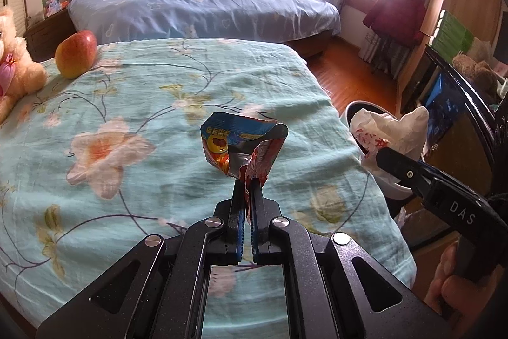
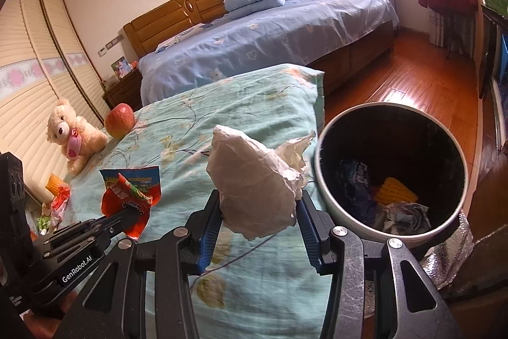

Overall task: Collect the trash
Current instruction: 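Carry the red packet with the left tool while the right tool carries the tissue over the bin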

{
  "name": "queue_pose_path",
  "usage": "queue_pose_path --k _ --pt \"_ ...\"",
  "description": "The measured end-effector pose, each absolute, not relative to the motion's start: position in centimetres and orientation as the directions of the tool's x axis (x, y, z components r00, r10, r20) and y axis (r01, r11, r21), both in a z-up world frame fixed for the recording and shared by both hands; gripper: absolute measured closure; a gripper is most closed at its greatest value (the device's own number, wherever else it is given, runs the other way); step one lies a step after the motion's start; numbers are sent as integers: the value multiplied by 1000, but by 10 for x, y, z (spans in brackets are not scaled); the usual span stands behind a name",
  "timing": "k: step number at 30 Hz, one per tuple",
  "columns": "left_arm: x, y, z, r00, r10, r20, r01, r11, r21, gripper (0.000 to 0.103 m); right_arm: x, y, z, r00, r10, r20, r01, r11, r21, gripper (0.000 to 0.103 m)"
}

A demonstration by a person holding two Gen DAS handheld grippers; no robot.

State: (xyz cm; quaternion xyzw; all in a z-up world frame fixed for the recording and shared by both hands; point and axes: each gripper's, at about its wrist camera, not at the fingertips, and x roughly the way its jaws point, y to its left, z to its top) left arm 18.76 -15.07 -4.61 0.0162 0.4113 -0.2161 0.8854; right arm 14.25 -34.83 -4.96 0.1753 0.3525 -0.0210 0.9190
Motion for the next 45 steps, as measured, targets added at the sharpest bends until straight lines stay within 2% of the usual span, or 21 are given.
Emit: queue_pose_path --k 23,45 --pt "172 -218 -38 517 -447 -730 538 833 -129 100 118 -399 -52 743 -27 -669 277 922 270 56" --pt "178 -257 -36 497 -465 -733 588 802 -110 100 116 -444 -54 717 -108 -689 350 910 221 55"
